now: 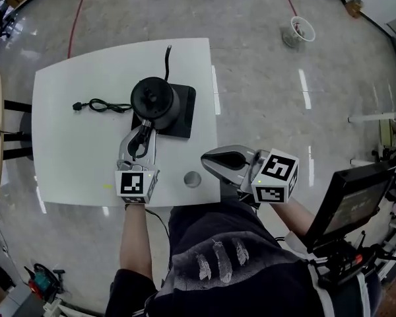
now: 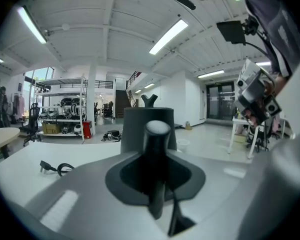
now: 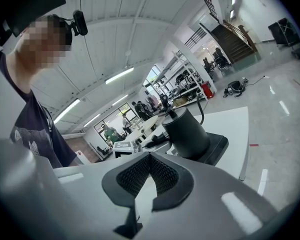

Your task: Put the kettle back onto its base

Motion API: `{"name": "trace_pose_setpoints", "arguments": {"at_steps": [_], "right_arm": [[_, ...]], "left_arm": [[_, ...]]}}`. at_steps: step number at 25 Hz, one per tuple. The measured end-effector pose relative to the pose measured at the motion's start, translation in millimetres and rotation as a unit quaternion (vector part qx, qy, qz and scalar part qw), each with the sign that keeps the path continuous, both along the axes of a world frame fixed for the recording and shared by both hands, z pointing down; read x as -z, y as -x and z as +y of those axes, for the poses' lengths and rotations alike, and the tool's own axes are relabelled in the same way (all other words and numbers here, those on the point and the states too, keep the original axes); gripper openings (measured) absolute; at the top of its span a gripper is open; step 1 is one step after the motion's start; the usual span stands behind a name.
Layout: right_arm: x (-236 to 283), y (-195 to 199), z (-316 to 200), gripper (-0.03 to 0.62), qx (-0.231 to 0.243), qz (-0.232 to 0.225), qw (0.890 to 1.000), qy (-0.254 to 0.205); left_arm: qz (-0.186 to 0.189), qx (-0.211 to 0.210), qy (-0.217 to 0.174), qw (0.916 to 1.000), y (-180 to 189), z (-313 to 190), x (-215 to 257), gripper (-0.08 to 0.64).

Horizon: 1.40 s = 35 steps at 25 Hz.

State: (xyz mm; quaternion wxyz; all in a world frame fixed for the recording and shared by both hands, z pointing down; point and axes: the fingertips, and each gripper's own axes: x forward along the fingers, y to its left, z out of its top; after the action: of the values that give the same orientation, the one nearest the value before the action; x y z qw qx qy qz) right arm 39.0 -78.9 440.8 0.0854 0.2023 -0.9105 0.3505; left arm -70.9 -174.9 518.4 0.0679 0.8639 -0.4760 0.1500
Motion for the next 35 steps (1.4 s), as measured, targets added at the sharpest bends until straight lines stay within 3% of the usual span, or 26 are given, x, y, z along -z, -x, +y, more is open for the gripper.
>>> {"name": "trace_pose_setpoints", "arguments": {"at_steps": [5, 19, 25, 30, 35], "right_arm": [[-0.9, -6.2, 0.6, 0.002, -0.013, 0.004, 1.0, 0.001], [-3.6, -3.3, 1.2, 0.002, -0.006, -0.001, 1.0, 0.003], [-5.2, -0.5, 4.1, 0.002, -0.002, 0.0, 1.0, 0.006], [-4.5, -0.9, 1.8, 0.002, -0.005, 0.0, 1.0, 0.004], [-6.2, -4.7, -0.7, 0.002, -0.013, 0.002, 1.0, 0.006]], "left_arm": [[-0.002, -0.012, 0.007, 0.9999, -5.1, -0.7, -6.4, 0.06], [-0.062, -0.038, 0.022, 0.9971, 12.6, -8.8, -11.2, 0.061], [-0.025, -0.037, 0.037, 0.9983, 5.0, -17.8, -8.0, 0.06], [-0.029, -0.052, 0.058, 0.9966, -5.4, -15.9, -19.0, 0.06], [-0.035, -0.047, 0.048, 0.9971, -2.3, -15.6, -20.5, 0.06]]}}
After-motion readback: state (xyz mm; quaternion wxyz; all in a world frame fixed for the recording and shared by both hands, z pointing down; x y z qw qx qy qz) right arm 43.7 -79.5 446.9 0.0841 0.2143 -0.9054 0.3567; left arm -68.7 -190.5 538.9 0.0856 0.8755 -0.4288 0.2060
